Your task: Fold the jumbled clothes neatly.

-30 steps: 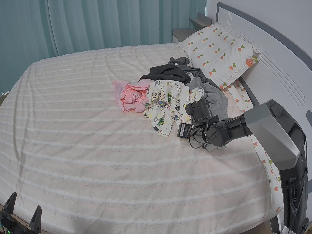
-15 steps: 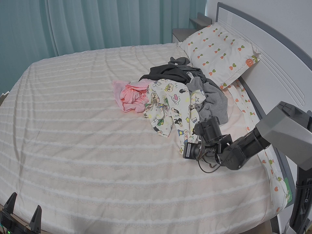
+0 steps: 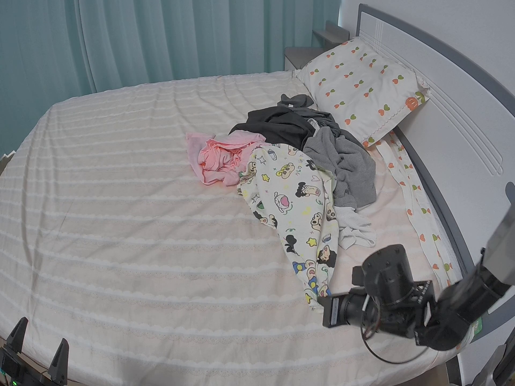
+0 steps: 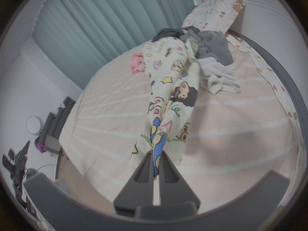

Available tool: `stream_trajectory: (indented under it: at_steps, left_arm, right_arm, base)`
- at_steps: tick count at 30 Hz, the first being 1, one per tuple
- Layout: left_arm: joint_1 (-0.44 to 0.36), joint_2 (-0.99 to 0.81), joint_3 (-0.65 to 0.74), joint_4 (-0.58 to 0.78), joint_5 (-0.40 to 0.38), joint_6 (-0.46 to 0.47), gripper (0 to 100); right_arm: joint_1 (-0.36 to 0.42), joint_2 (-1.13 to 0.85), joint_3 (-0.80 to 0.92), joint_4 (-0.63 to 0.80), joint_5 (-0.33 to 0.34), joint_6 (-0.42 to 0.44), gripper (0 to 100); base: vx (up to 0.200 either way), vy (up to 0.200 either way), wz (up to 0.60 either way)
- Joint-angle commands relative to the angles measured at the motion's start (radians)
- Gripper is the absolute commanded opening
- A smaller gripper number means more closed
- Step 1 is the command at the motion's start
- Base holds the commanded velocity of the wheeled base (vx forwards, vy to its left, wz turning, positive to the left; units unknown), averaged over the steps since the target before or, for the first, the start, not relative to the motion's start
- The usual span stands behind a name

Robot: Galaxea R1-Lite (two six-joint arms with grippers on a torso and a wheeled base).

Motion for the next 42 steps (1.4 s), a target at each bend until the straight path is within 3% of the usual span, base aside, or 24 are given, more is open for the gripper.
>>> stream_trajectory:
  at_steps: [1, 3, 10, 16, 24, 27, 34, 37, 42]
  left_arm:
    - [0.0, -0.013, 0.012, 0.0, 0.0, 0.0, 100]
    - [0.0, -0.013, 0.012, 0.0, 0.0, 0.0, 100]
    - [0.0, -0.013, 0.012, 0.0, 0.0, 0.0, 100]
    - [0.0, -0.013, 0.012, 0.0, 0.0, 0.0, 100]
    - [0.0, -0.013, 0.012, 0.0, 0.0, 0.0, 100]
    - [0.0, -0.013, 0.012, 0.0, 0.0, 0.0, 100]
    - [0.0, -0.013, 0.012, 0.0, 0.0, 0.002, 100]
    - [0.0, -0.013, 0.012, -0.005, -0.003, 0.0, 100]
    - [-0.001, -0.012, 0.012, -0.008, -0.043, 0.044, 100]
  right_arm:
    - [0.16, -0.234, 0.206, -0.051, -0.005, 0.008, 0]
    - [0.206, -0.299, 0.255, -0.051, -0.007, 0.023, 0]
    - [0.26, -0.462, 0.321, -0.05, -0.005, 0.034, 0]
    - [0.257, -0.521, 0.326, -0.053, -0.001, 0.014, 0]
    - [0.241, -0.544, 0.259, -0.185, 0.01, -0.147, 0]
    - [0.217, -0.569, 0.145, -0.17, 0.067, -0.208, 0]
    - [0.197, -0.629, 0.085, -0.11, 0.147, -0.21, 0]
    - [0.192, -0.692, 0.028, -0.033, 0.206, -0.208, 0]
    - [0.194, -0.767, -0.027, 0.082, 0.239, -0.2, 0]
  base:
    - [0.0, 0.0, 0.0]
    - [0.0, 0.0, 0.0]
    - [0.0, 0.0, 0.0]
    - [0.0, 0.0, 0.0]
    - [0.0, 0.0, 0.0]
    - [0.0, 0.0, 0.0]
    - [0.0, 0.0, 0.0]
    - [0.0, 0.0, 0.0]
    - [0.0, 0.0, 0.0]
